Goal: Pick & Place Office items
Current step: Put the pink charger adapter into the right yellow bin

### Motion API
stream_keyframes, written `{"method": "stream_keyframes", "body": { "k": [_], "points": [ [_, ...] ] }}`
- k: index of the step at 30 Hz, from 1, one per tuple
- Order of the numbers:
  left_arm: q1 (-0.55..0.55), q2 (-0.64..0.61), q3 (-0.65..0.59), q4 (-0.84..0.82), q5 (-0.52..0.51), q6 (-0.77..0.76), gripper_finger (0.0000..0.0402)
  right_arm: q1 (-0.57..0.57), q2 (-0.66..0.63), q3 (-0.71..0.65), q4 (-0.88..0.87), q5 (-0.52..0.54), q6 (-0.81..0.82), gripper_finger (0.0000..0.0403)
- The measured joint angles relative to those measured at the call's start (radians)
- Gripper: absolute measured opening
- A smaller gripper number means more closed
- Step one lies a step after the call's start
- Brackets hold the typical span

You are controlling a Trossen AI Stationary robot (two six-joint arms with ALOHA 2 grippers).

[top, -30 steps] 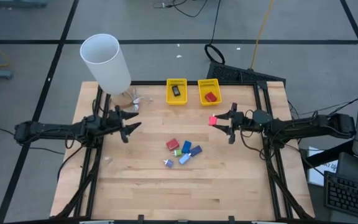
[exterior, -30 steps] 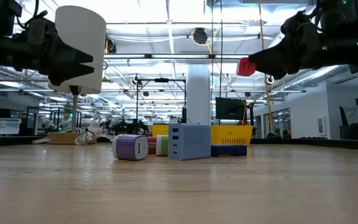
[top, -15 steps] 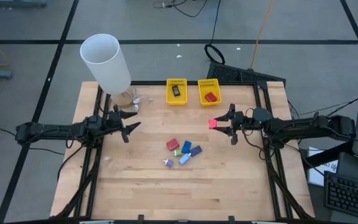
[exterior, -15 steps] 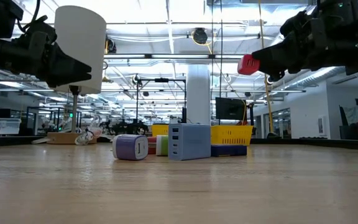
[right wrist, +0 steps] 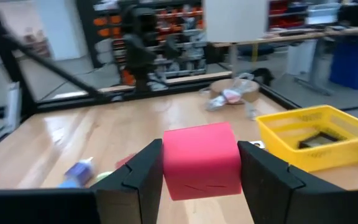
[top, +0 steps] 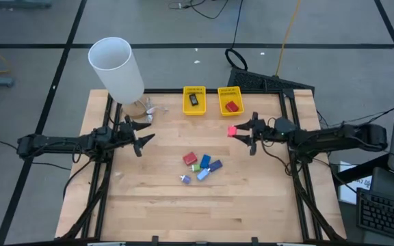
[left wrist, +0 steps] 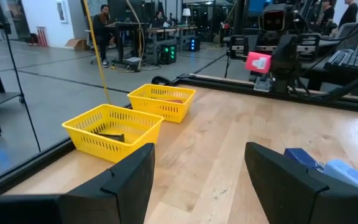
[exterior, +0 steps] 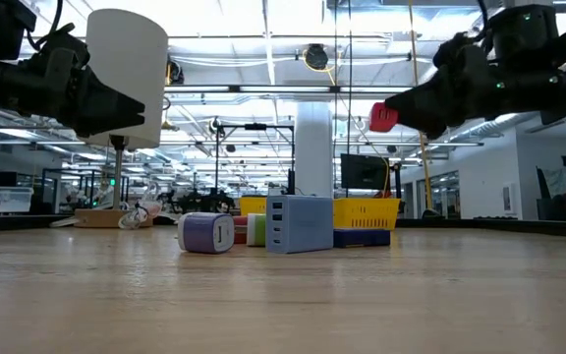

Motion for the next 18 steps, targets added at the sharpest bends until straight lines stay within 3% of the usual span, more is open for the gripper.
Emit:
{"method": "stream_keyframes", "body": {
  "k": [10,18],
  "points": [
    [0.0,0.0,0.0,0.0,0.0,0.0,0.0253,-0.066,0.216,0.086,0.063,0.153,0.036,0.0165],
    [0.0,0.0,0.0,0.0,0.001,0.0,0.0253,-0.223,0.386,0.201,0.061,0.175,0.079,0.0168]
  ]
}}
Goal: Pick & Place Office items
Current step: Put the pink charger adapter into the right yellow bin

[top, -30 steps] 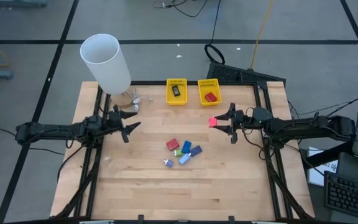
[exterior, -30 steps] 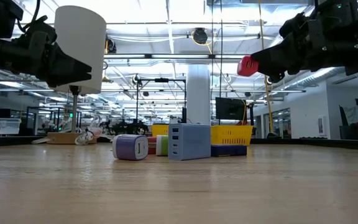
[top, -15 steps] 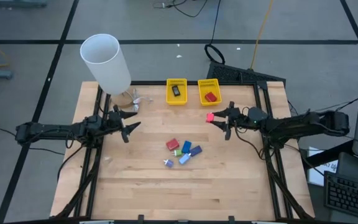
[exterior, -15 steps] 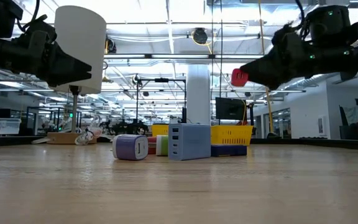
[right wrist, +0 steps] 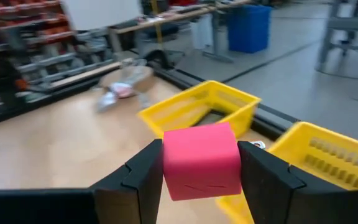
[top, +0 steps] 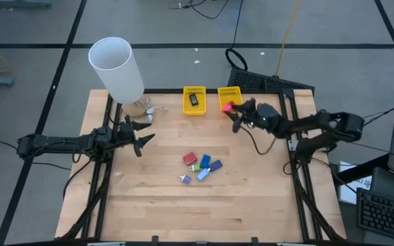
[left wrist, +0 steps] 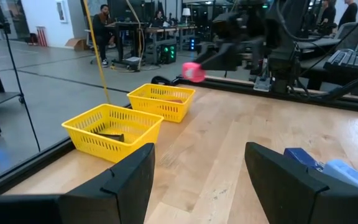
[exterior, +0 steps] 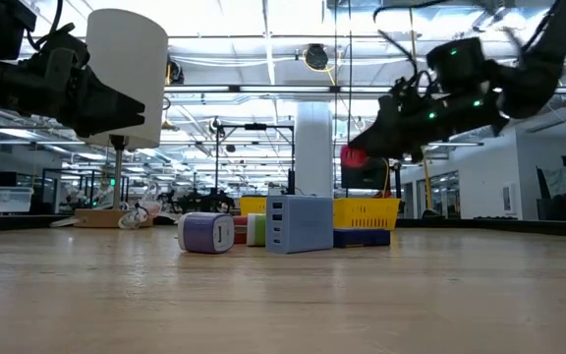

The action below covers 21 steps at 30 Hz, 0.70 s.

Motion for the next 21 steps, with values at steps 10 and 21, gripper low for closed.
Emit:
{"method": "stream_keyframes", "body": {
  "k": [10,21],
  "points": [
    [0.0,0.0,0.0,0.0,0.0,0.0,0.0253,-0.15,0.183,0.152,-0.001,-0.078,-0.001,0.0167],
    [0.0,0.0,0.0,0.0,0.0,0.0,0.0253,-0.251,0.334,0.205,0.028,-0.08,0.017,0.0167]
  ]
}}
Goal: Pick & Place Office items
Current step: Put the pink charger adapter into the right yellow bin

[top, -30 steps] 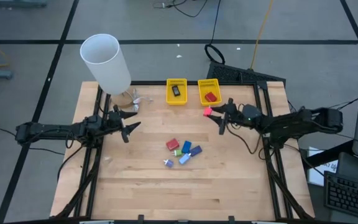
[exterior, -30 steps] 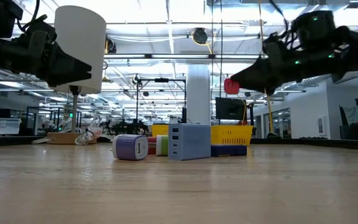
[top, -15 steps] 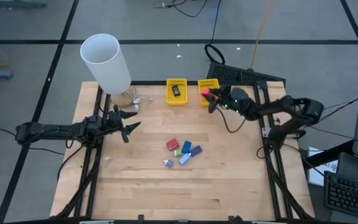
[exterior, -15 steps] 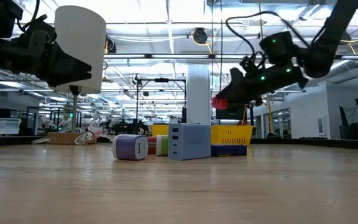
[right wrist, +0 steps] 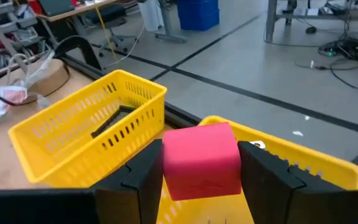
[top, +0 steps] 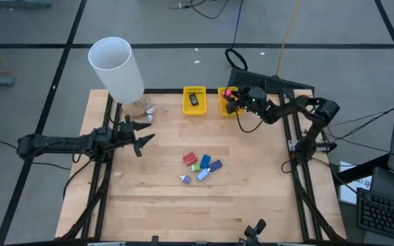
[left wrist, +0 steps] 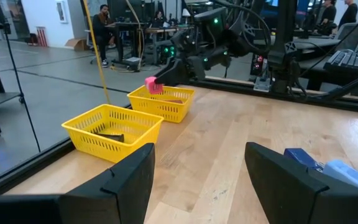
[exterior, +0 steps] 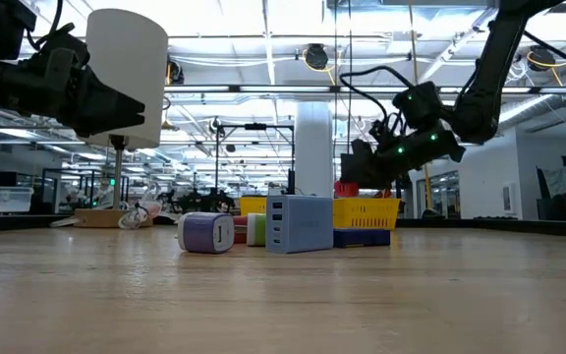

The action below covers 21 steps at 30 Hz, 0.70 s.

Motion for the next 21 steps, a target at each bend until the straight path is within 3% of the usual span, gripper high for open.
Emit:
{"method": "stream_keyframes", "body": {
  "k": [15,21],
  "points": [
    [0.0,0.0,0.0,0.0,0.0,0.0,0.0253,-0.003,0.042,0.0,0.044,0.0,-0.047,0.0167],
    [0.0,0.0,0.0,0.0,0.0,0.0,0.0253,-0.001,0.042,0.0,0.049,0.029,-0.057,0.019]
  ]
}}
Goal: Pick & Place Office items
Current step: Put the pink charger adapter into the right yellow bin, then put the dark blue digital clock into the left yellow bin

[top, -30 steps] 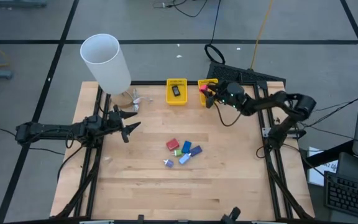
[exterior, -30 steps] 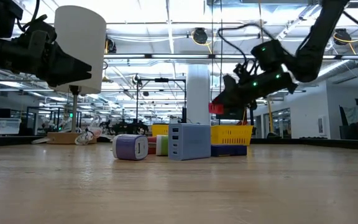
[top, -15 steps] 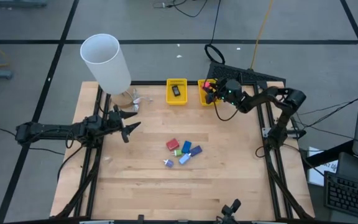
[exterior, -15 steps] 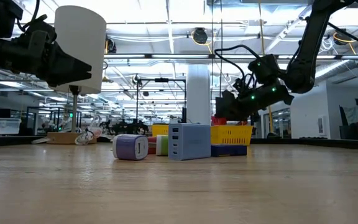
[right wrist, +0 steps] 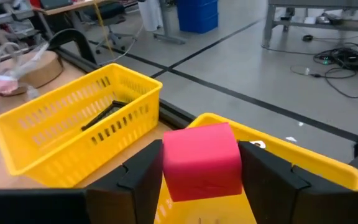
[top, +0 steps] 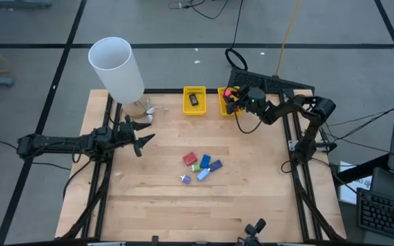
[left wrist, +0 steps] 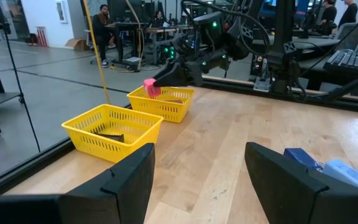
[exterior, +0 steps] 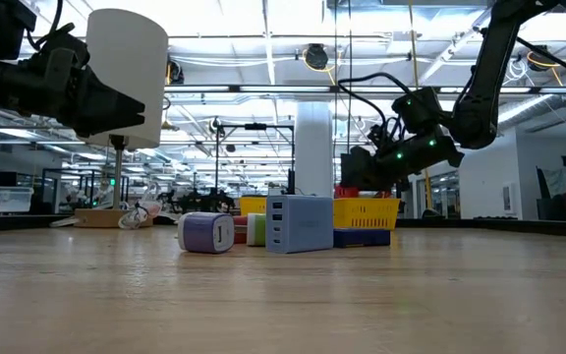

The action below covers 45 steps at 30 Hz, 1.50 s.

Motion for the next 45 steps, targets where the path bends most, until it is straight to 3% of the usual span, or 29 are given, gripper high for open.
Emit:
{"method": "stream_keyframes", "body": {
  "k": [7,21,29,41,45],
  "points": [
    [0.0,0.0,0.0,0.0,0.0,0.0,0.0253,0.0,0.0,0.0,0.001,0.025,0.006,0.0207],
    [0.0,0.0,0.0,0.0,0.0,0.0,0.0253,0.0,0.0,-0.001,0.007,0.021,0.002,0.0203],
    [0.0,0.0,0.0,0.0,0.0,0.0,0.0253,0.006,-0.038,-0.001,0.057,-0.155,0.039,0.0197],
    [0.0,0.0,0.0,0.0,0.0,0.0,0.0253,0.106,-0.076,-0.001,0.067,-0.316,0.06,0.0196],
    [0.0,0.0,0.0,0.0,0.0,0.0,0.0253,0.166,-0.076,-0.001,0.067,-0.323,0.06,0.0196]
  ]
}}
